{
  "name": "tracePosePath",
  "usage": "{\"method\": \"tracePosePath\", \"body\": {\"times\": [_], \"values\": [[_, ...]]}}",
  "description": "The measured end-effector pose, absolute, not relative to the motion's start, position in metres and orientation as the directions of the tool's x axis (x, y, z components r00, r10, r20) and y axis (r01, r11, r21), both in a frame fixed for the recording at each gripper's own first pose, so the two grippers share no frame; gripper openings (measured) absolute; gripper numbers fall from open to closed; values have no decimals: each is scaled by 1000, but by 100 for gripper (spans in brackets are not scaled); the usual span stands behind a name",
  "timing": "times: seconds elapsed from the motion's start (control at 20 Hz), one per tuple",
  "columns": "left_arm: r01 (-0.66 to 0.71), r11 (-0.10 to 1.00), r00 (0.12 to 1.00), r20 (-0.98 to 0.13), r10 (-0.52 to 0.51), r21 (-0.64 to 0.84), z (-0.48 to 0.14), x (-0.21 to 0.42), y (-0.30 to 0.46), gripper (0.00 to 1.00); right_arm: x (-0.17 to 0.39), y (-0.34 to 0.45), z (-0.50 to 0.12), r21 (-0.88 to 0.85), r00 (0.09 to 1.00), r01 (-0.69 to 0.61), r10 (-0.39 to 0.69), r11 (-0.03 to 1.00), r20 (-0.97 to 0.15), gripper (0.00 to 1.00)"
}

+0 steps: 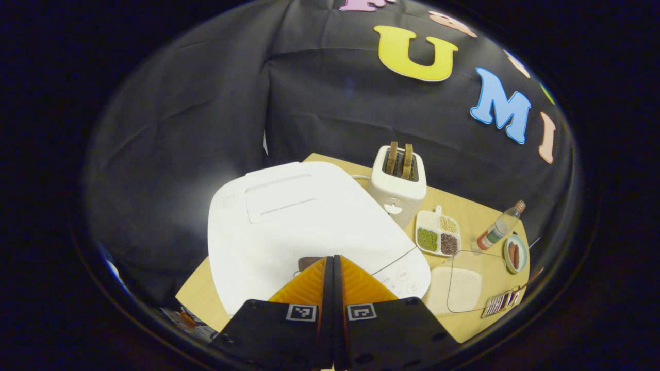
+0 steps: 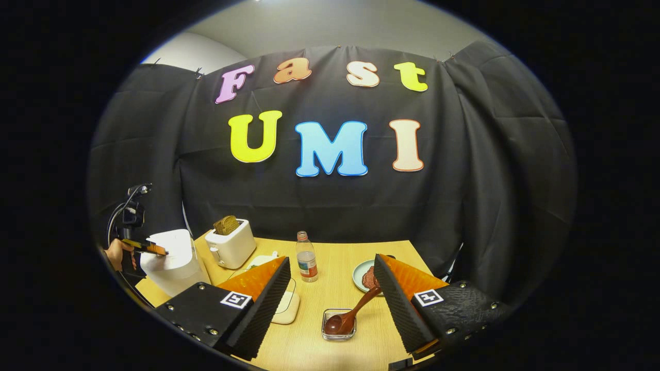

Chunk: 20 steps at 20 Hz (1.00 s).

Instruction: Close the left gripper, press the button to open the rice cooker; take a wooden spoon from the chopstick holder with the right hand, scoop a spoonful of rice and pour it into the rice cooker, then put the wooden spoon back into the chopstick holder.

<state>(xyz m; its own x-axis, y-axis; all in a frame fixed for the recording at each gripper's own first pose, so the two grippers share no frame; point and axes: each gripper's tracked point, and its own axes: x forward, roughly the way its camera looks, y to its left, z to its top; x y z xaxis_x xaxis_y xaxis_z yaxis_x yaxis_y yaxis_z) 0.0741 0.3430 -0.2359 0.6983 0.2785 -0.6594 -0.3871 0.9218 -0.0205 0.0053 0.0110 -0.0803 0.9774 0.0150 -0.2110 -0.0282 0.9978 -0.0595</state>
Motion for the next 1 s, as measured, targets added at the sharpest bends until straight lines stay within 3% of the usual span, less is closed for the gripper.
{"method": "tracePosePath", "body": {"times": [0.15, 0.3, 0.45, 0.7, 1.0], "values": [[-432, 902, 791, -473, 389, 21, -160, 81, 360, 8, 7, 8, -78, -60, 979, -25, 12, 998, -203, 99], [-413, 910, 875, -289, 388, -27, -74, 70, 342, 16, 9, 3, -72, -54, 983, -23, 13, 998, -186, 99], [-397, 918, 908, -151, 390, -17, -29, 51, 318, 94, 14, 3, -66, -46, 987, -42, 34, 998, -155, 99], [-279, 960, 960, 12, 279, 12, 9, 21, 233, 95, 21, -11, -64, 16, 990, -69, 70, 998, -121, 98], [-161, 986, 987, 30, 160, 43, -4, 9, 151, 96, 40, -51, -114, 17, 973, -20, 23, 1000, -228, 99]]}}
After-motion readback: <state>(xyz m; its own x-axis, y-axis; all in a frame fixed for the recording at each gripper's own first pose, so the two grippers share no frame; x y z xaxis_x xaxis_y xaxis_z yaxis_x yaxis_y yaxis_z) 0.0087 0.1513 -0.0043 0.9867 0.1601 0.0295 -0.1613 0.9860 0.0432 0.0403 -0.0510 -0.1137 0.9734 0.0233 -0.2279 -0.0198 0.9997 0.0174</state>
